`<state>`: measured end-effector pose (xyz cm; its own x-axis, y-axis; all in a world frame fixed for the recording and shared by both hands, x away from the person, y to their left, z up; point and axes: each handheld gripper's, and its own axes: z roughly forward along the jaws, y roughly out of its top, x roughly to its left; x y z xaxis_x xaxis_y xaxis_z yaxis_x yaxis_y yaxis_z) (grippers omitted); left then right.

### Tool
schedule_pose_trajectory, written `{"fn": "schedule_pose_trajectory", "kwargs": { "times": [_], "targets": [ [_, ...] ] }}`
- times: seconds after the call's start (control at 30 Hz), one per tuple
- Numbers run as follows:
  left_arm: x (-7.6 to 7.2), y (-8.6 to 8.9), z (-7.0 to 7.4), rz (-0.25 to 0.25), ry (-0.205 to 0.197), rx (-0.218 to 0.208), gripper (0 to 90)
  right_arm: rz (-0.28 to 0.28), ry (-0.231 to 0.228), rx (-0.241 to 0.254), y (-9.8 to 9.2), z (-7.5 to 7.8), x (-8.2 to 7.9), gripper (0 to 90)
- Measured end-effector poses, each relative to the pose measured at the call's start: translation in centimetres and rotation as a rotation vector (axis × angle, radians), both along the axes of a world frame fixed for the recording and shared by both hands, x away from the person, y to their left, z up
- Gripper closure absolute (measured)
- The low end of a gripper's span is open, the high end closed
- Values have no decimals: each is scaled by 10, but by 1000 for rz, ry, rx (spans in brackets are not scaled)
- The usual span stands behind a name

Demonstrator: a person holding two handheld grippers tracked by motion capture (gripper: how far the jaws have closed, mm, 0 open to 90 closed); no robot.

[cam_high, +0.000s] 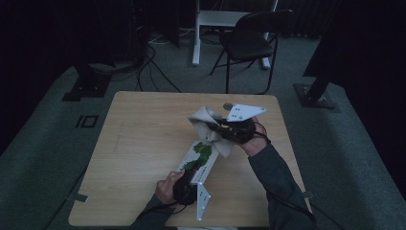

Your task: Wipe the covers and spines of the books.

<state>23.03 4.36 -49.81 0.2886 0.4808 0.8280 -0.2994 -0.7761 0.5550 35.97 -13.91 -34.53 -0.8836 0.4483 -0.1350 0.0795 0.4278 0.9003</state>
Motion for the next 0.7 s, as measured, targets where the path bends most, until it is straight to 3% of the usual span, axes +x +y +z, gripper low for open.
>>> {"fn": "schedule_pose_trajectory", "kwargs": {
  "times": [0.3, 0.7],
  "targets": [
    [0, -1, -2, 0, -2, 0, 772, 5, 40, -39, 3, -14, 2, 827],
    [1, 0, -3, 17, -30, 37, 769, 4, 98, -103, 8, -33, 2, 827]
  ]
}}
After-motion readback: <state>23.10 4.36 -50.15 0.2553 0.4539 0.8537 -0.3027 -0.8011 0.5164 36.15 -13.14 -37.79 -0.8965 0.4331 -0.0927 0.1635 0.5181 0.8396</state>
